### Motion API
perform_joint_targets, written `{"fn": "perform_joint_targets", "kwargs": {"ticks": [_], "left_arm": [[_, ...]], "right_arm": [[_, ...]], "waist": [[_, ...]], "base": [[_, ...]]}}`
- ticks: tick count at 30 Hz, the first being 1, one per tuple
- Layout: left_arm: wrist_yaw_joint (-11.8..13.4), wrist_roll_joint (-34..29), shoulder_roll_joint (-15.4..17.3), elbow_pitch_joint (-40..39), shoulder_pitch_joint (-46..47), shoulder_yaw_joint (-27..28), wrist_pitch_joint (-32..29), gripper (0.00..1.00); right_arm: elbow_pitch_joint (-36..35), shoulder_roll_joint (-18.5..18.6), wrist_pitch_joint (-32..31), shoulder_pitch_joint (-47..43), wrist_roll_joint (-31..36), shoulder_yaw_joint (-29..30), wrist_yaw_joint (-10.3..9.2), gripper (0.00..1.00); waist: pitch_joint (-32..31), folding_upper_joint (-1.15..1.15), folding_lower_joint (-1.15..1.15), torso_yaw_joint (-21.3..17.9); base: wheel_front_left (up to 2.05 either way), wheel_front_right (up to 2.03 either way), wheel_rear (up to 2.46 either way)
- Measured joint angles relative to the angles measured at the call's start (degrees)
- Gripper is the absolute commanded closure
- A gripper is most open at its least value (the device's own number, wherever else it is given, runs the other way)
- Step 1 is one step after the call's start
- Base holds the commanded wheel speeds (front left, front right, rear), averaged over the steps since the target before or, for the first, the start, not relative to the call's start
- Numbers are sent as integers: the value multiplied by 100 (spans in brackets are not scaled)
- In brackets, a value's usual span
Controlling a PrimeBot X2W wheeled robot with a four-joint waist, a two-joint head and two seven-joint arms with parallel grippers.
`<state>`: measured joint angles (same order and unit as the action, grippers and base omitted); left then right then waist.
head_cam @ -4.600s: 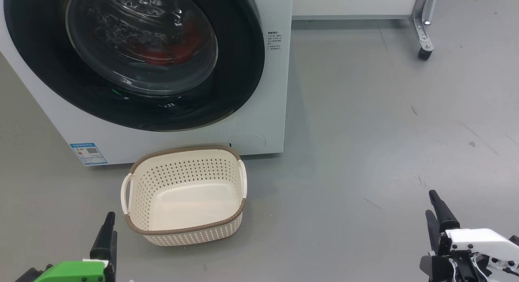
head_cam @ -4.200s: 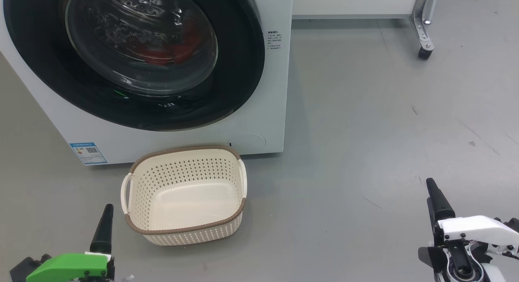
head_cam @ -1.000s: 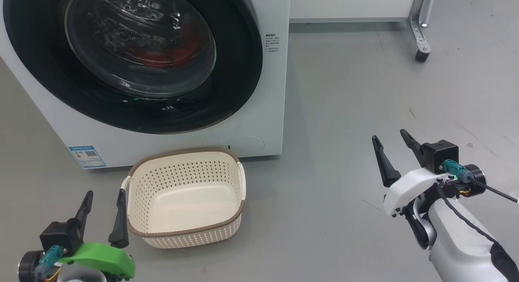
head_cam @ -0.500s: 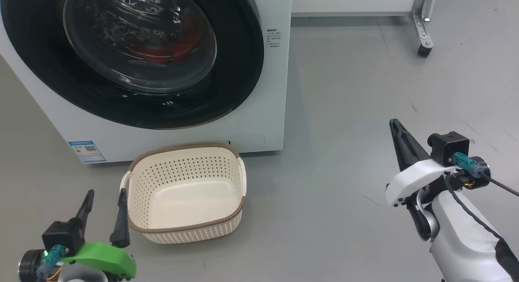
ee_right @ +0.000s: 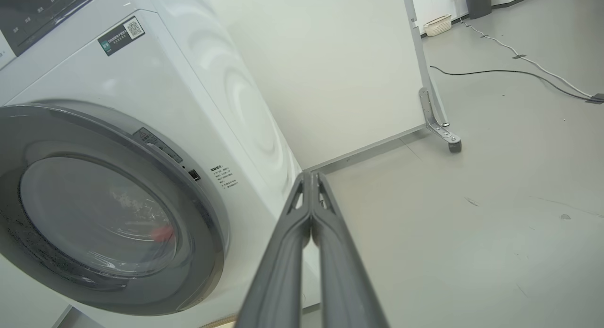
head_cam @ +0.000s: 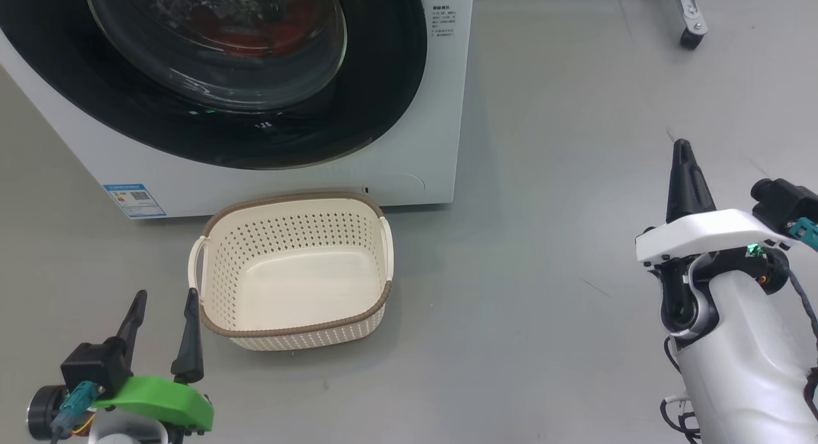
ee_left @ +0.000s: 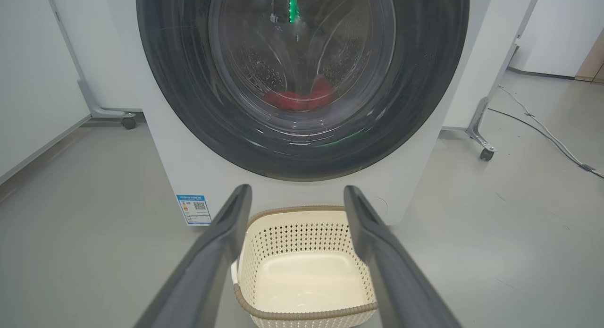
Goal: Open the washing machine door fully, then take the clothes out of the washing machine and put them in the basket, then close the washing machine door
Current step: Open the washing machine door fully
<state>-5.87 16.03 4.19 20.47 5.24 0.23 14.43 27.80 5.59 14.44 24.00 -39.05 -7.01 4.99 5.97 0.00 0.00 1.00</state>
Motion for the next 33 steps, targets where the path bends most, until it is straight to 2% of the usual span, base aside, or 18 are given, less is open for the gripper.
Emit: {"fn": "perform_joint_targets", "kwargs": {"ticks": [4,11,17,28,33], "left_arm": [[-16,0,-8,-40,79,-1,0,0],[-58,2,-29,-160,261,30,0,0],[-100,7,-60,-249,437,24,1,0],[-108,120,-157,-298,977,-213,1,0],[-131,186,-203,-267,1176,-424,1,0]], "right_arm": [[-16,-43,0,141,-367,224,52,100],[-25,-144,-9,663,-1441,701,144,100],[-67,-146,-425,1430,-2138,887,149,100],[-213,-91,-1418,3125,-2599,731,149,100],[34,-33,-1969,3591,-2739,561,131,100]], "waist": [[134,0,0,48],[506,0,0,186],[909,0,0,341],[1704,0,0,705],[1959,0,0,956]], "base": [[0,0,0],[0,0,0],[0,0,0],[0,0,0],[0,0,0]]}}
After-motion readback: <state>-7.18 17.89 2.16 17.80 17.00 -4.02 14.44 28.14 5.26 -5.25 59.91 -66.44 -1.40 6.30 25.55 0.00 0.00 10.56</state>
